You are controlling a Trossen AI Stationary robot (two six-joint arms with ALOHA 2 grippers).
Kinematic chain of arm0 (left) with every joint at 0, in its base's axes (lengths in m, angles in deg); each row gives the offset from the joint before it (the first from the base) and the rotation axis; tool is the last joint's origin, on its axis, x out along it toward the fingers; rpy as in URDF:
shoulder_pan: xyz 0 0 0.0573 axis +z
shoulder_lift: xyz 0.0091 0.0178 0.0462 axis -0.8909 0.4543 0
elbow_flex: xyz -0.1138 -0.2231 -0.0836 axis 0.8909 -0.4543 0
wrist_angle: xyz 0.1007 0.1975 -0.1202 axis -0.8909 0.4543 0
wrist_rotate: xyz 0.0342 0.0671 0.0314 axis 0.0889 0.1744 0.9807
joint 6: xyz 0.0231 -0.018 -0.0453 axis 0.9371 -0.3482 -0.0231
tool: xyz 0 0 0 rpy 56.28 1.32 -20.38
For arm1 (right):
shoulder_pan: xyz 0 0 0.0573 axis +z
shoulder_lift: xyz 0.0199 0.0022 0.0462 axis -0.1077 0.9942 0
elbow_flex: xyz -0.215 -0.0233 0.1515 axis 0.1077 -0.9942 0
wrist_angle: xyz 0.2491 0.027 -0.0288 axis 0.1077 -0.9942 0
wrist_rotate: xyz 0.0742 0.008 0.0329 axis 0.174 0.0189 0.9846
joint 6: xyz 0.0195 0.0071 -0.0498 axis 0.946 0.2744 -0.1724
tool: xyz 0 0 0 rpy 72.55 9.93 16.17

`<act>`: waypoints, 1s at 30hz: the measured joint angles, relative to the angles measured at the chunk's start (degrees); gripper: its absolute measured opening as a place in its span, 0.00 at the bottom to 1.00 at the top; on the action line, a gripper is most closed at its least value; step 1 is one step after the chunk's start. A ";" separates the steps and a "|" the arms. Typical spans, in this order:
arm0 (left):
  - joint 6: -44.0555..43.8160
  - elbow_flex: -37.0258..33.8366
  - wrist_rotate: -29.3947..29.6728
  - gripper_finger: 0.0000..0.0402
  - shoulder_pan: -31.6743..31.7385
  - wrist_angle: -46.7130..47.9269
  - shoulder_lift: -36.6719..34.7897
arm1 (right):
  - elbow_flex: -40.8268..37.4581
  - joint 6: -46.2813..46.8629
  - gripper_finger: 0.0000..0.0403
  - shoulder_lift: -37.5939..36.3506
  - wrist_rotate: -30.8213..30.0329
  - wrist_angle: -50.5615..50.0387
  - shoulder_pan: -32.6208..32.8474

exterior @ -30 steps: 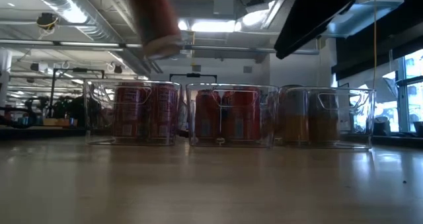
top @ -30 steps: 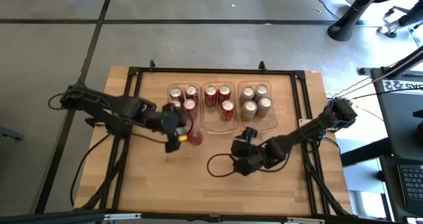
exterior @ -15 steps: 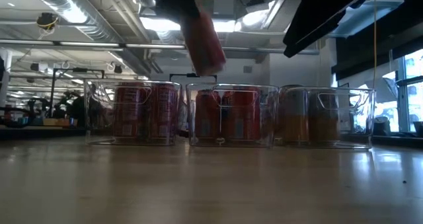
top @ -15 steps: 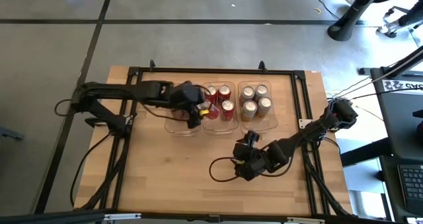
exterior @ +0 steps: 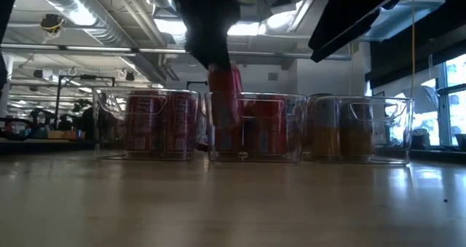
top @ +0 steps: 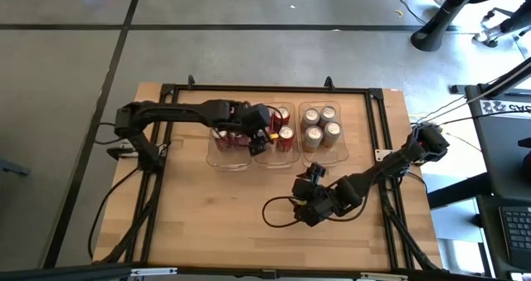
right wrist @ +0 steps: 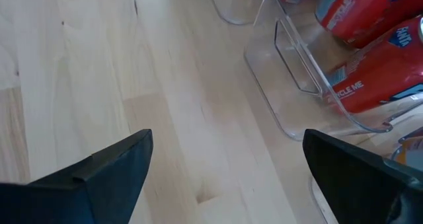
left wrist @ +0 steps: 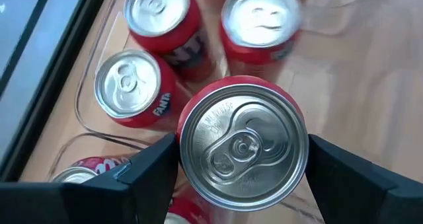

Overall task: Sort soda cans
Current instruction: Put the orange soda can into the middle transparent bin

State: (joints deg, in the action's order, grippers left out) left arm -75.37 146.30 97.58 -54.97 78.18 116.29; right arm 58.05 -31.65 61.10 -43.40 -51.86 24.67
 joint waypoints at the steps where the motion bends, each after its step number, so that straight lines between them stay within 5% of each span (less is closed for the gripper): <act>1: -0.54 0.00 0.02 0.70 0.32 -0.23 0.58 | 0.00 0.02 0.97 0.00 0.00 0.02 0.00; 20: -0.41 0.00 0.24 0.70 1.37 -0.72 7.09 | -3.54 0.89 0.97 -0.02 -1.38 4.65 0.00; 30: 0.35 0.02 0.46 0.82 1.44 -2.64 7.52 | -3.54 0.94 0.97 -0.02 -1.44 4.70 0.00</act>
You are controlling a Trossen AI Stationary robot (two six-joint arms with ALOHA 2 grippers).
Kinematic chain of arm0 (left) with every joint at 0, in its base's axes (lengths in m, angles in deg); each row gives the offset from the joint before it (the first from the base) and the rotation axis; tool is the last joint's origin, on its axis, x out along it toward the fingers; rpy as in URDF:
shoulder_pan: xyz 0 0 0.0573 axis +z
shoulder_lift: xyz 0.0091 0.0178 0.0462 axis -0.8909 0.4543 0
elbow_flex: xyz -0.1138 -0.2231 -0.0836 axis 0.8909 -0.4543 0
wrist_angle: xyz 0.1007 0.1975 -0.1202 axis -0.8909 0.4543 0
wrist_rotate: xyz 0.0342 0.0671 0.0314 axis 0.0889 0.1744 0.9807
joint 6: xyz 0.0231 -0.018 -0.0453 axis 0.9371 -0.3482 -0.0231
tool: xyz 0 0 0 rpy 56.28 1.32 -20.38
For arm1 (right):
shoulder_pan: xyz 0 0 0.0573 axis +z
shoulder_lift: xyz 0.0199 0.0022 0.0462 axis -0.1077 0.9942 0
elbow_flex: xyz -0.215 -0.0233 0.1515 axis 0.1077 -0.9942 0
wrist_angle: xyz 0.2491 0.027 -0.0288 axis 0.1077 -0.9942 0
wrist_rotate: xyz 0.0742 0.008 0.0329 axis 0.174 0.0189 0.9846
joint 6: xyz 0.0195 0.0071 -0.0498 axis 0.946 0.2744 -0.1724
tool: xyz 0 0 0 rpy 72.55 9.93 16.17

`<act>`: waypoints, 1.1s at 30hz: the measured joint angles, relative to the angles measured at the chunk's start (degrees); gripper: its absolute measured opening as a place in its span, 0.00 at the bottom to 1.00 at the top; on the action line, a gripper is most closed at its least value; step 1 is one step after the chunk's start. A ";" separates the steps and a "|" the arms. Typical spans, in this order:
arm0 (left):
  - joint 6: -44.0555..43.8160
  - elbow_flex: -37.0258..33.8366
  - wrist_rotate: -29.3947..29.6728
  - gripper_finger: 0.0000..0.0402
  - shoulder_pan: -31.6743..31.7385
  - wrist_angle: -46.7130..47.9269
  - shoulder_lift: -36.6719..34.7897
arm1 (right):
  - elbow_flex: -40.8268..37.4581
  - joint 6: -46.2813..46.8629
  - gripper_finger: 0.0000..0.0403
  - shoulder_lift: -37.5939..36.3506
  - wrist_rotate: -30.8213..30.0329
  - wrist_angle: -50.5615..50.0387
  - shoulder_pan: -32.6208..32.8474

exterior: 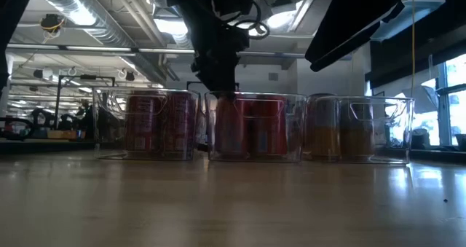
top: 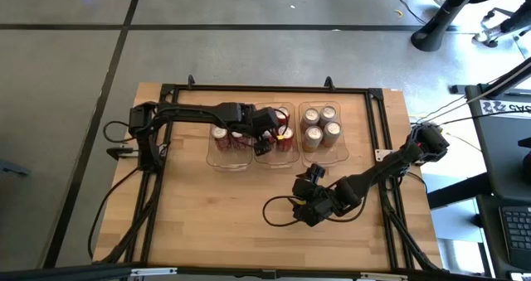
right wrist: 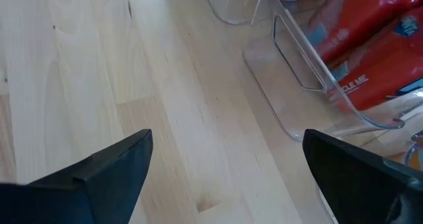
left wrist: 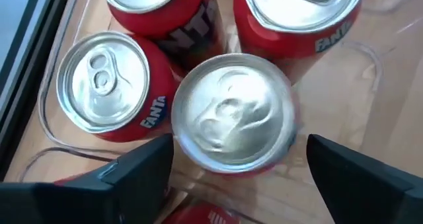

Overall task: Sort soda cans
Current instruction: Put the orange soda can into the middle transparent bin, then return to Home Position

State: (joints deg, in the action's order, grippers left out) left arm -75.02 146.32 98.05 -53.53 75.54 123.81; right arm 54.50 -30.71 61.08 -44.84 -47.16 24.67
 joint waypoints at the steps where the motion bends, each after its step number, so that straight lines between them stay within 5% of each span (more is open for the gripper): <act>1: -0.04 0.00 -0.02 0.83 0.00 0.11 0.00 | 0.00 -0.01 0.97 0.00 0.01 -0.03 0.00; 9: 0.09 1.21 -0.09 0.82 -1.18 4.05 -3.50 | 0.00 -0.03 0.97 0.00 -0.13 -0.45 -0.06; 19: -1.77 -0.22 3.83 0.79 -7.80 8.06 -20.98 | 0.00 2.81 0.97 0.00 4.01 5.43 -0.39; 24: -0.87 -7.06 6.64 0.61 -10.22 6.35 -29.54 | 0.00 -2.80 0.97 0.00 6.53 9.11 -2.87; 28: 0.48 -14.94 6.55 0.40 -10.64 2.12 -36.49 | 0.00 -19.63 0.96 0.04 11.64 13.53 -7.19; 33: 2.45 -25.55 5.93 0.16 -10.51 -5.94 -45.42 | 0.00 -36.33 0.86 0.03 32.99 22.48 -17.94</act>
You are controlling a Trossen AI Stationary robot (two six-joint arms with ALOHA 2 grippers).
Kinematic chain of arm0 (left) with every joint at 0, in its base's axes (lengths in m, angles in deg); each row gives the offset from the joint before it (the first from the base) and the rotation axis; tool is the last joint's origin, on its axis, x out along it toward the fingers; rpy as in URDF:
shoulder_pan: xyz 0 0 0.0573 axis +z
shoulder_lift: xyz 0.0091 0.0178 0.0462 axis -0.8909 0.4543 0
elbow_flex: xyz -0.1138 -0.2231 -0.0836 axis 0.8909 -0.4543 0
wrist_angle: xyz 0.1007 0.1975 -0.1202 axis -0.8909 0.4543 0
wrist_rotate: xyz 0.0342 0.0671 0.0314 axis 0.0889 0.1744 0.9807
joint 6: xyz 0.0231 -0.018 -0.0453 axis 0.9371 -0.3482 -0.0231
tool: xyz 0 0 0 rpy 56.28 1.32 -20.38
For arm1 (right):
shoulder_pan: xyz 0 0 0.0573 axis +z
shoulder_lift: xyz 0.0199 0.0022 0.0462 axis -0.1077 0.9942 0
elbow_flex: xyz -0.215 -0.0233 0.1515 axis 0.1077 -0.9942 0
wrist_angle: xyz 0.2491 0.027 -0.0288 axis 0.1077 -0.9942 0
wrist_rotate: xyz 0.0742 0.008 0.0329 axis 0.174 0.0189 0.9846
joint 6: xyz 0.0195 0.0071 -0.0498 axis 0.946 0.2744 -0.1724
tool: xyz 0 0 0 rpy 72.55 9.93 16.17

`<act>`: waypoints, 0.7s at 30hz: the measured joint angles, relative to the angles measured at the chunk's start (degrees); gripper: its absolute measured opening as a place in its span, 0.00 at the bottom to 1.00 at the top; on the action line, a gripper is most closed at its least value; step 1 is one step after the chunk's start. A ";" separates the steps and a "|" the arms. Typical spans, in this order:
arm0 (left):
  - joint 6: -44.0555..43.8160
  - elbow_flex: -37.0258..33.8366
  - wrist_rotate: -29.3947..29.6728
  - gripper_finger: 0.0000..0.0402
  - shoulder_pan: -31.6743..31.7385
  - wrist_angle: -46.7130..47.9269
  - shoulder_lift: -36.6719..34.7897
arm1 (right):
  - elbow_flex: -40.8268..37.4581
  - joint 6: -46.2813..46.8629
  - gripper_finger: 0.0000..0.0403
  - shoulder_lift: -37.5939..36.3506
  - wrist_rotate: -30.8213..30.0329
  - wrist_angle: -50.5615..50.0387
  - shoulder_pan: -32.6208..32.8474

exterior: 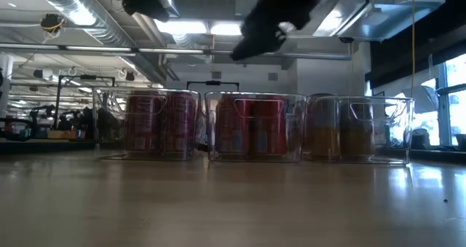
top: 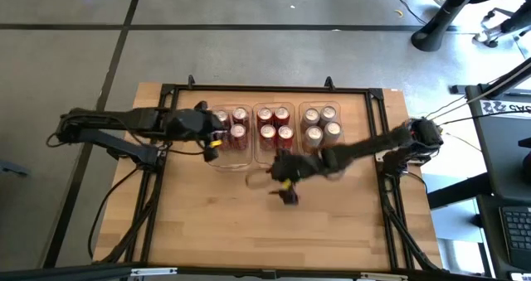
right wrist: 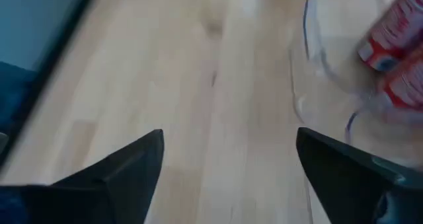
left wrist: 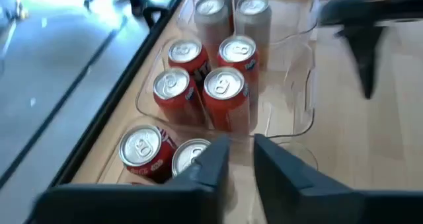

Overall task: Sort soda cans
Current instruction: Return to Home Position

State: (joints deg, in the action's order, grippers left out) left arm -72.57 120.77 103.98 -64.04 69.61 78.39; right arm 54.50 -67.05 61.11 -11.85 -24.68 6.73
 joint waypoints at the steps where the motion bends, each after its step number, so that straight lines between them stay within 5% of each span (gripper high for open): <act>1: 1.02 -1.75 -0.05 0.12 -0.02 -1.41 -1.70 | 0.01 -0.88 0.84 -0.25 4.54 1.08 -2.60; 4: 2.49 -6.23 -0.24 0.02 -0.07 -5.23 -6.61 | 0.00 -2.19 0.76 -2.46 16.52 0.37 -10.80; 9: 3.71 -11.34 -0.48 0.04 -0.07 -9.60 -14.43 | 0.02 -3.06 0.65 -8.82 29.75 -0.64 -21.57; 15: 3.71 -15.48 -0.83 0.02 -0.07 -11.28 -21.42 | -1.85 -5.63 0.58 -18.90 29.80 -4.82 -27.62; 21: 1.37 -17.53 1.80 0.01 -0.04 -10.85 -25.35 | -13.94 -3.63 0.57 -32.45 25.95 0.36 -28.76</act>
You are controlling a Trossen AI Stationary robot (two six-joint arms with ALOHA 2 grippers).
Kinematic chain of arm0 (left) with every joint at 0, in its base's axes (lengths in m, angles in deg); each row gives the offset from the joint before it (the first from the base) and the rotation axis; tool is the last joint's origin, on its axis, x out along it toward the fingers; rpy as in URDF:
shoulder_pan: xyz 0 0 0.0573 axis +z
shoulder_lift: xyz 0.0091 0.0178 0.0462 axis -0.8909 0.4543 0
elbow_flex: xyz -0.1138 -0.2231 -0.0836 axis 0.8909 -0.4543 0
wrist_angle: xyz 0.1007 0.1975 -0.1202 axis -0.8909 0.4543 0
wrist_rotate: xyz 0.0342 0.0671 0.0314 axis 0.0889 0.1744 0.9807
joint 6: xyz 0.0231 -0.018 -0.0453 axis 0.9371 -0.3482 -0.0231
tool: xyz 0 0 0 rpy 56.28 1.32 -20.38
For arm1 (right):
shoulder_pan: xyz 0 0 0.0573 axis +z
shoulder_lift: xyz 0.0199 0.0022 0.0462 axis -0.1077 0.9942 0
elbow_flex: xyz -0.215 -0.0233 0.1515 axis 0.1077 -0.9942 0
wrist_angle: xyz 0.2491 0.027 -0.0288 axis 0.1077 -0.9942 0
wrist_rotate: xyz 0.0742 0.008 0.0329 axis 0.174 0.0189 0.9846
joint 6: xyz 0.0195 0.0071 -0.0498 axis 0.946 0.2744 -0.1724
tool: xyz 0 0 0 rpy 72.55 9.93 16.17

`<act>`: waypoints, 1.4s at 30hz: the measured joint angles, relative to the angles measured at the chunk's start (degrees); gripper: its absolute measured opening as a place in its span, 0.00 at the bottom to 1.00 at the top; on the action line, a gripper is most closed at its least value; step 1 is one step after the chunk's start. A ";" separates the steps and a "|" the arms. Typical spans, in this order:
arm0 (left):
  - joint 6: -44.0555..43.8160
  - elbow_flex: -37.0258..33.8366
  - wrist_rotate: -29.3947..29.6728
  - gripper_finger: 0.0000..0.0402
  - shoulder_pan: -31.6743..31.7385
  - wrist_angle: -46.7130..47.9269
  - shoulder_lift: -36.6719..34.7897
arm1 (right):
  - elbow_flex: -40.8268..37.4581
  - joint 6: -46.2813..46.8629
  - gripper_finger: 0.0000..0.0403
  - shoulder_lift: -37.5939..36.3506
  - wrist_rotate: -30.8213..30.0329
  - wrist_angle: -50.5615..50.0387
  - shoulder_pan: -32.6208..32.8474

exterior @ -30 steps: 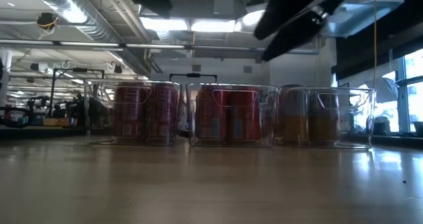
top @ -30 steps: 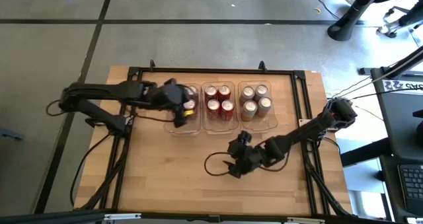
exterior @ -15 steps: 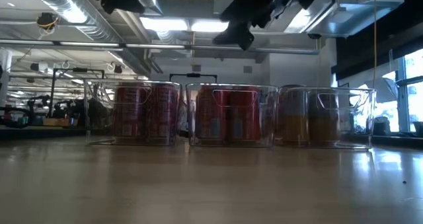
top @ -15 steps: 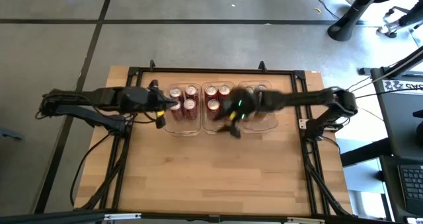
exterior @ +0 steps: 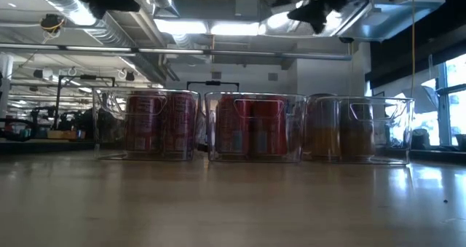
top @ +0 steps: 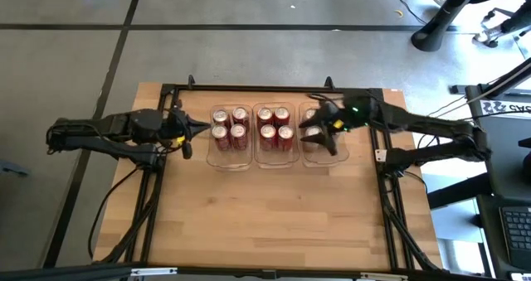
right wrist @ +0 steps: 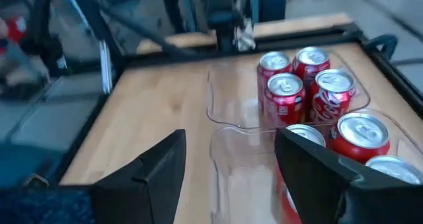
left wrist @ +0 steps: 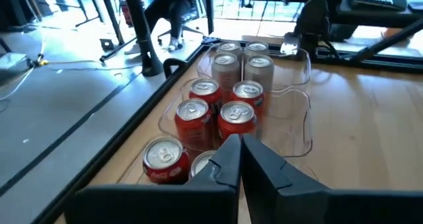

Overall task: Sort soda cans
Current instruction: Return to Home Position

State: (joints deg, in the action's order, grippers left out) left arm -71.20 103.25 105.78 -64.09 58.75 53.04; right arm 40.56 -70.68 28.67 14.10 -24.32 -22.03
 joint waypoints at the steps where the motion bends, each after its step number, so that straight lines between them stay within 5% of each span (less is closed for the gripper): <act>1: -0.43 -0.08 0.12 0.01 0.00 0.38 -0.49 | -2.98 1.21 0.57 -2.53 -0.33 2.45 0.02; 6: -5.50 -0.11 0.17 0.02 0.02 0.13 -1.70 | -17.13 16.48 0.57 -13.92 -1.93 16.80 0.10; 11: -8.03 -0.18 0.20 0.02 0.02 0.21 -1.39 | -23.80 28.29 0.57 -18.25 -4.21 18.66 0.10; 22: -5.72 -8.34 -2.16 0.03 -0.02 -8.18 -2.12 | -26.06 15.30 0.52 -19.51 -8.62 23.38 0.08; 33: -6.74 -19.72 -12.11 0.03 -0.07 -19.26 -7.78 | -39.44 9.62 0.02 -36.81 -13.43 29.34 0.05; 42: -3.82 -24.84 -12.11 0.03 -0.05 -26.00 -12.76 | -52.58 10.29 0.08 -50.42 -17.48 37.59 0.06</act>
State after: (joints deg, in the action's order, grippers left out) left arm -75.02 78.40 93.67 -64.14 32.75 40.28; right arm -12.01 -60.39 -21.76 -3.38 13.27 -21.97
